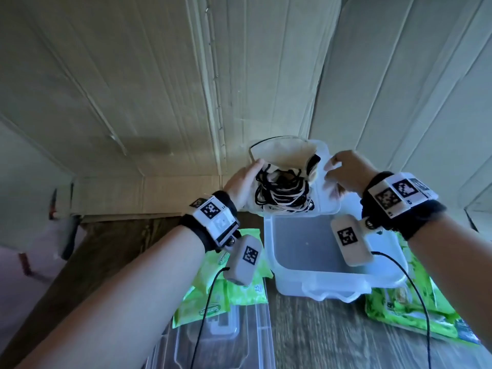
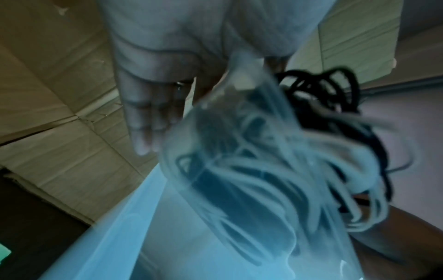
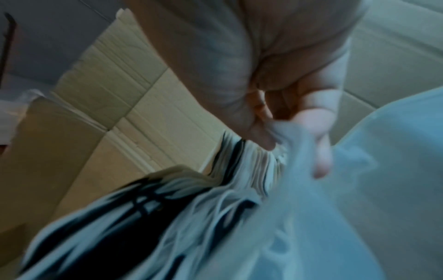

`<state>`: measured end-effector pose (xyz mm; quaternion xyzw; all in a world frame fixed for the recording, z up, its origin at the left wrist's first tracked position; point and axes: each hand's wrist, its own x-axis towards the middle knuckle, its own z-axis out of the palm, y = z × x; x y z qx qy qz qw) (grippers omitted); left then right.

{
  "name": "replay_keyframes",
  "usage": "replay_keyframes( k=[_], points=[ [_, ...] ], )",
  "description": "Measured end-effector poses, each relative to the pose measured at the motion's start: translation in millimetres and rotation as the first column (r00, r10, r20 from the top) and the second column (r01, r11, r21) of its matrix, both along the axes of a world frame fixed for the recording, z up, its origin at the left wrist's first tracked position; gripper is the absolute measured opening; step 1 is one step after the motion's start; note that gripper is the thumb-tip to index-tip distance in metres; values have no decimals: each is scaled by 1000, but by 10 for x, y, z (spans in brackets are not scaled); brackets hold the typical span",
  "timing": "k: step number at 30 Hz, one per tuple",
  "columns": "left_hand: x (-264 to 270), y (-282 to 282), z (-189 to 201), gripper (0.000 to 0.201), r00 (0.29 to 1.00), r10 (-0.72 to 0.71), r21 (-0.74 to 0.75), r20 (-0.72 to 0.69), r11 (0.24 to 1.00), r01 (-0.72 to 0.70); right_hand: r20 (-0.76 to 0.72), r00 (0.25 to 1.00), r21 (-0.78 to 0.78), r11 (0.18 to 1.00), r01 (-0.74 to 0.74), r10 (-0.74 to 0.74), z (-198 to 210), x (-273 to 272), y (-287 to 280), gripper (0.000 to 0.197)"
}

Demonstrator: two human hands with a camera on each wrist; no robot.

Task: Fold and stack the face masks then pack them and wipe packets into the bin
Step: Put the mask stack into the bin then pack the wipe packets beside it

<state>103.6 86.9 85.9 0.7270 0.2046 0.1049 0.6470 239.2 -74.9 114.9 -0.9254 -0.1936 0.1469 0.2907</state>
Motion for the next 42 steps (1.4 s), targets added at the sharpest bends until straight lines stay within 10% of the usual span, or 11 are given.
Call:
replay_keyframes(
  k=[9,14,19,28,36,42],
  points=[
    [-698,1194,-230,38,996,53,-37,-69,998,-56,-65,992,334,940,-77,104,-33,-833,767,25],
    [-1243,1731,-347,26,915,387,-29,-111,919,-393,3,936,25,936,-352,352,-570,-1401,1240,35],
    [-1457,2034,-531,12,839,518,-106,-166,837,-537,-29,797,-395,725,-564,603,-1297,-1839,1500,55],
    [-1278,1815,-573,47,884,426,-109,-191,886,-451,-114,688,-624,488,-611,716,-1347,-1873,1515,66],
    [-748,1203,-322,54,969,246,-94,12,965,-244,54,892,-78,893,-444,449,-276,-1392,547,41],
    [-313,295,-237,39,971,233,-72,-55,969,-237,162,972,41,985,166,-170,-251,-266,-914,26]
  ],
)
